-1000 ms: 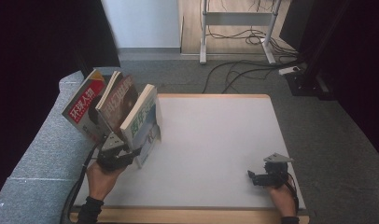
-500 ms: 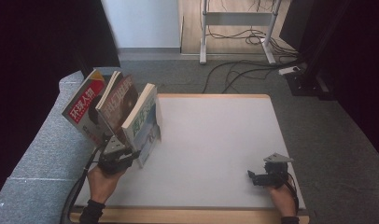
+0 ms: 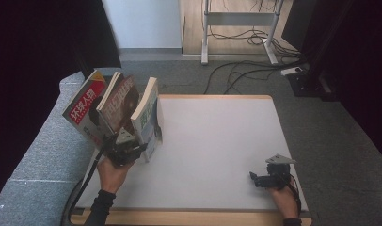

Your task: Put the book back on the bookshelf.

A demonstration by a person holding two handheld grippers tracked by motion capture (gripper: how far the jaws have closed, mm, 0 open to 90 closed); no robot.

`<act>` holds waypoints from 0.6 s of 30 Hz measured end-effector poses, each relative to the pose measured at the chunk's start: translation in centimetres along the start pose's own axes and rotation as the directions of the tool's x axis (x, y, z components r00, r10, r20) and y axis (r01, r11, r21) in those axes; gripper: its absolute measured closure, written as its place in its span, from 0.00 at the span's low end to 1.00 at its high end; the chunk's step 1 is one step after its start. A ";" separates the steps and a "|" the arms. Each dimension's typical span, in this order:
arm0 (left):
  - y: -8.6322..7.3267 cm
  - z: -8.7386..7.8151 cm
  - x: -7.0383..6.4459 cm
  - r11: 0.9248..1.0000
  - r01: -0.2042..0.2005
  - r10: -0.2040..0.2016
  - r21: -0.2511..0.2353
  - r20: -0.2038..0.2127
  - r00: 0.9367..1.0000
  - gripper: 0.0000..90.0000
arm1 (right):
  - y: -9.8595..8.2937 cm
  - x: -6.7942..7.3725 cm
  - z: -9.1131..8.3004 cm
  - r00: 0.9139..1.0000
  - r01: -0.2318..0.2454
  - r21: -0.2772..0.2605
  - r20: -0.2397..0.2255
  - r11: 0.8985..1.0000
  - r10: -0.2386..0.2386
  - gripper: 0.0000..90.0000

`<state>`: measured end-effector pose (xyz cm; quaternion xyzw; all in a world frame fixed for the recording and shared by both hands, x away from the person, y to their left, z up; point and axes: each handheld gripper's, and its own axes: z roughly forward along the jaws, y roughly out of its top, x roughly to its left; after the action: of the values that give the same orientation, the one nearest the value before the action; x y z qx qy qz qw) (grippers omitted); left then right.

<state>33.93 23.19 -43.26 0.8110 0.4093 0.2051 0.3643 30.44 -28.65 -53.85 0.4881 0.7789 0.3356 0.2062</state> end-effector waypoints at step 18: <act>2.6 2.8 -0.8 1.000 -0.022 0.022 0.023 -0.004 1.000 0.70 | 0.0 0.0 0.0 1.000 0.003 -0.001 0.000 1.000 -0.003 0.00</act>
<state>36.55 20.27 -43.10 0.8190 0.4034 0.2060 0.3521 30.46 -28.67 -53.86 0.4869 0.7794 0.3357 0.2071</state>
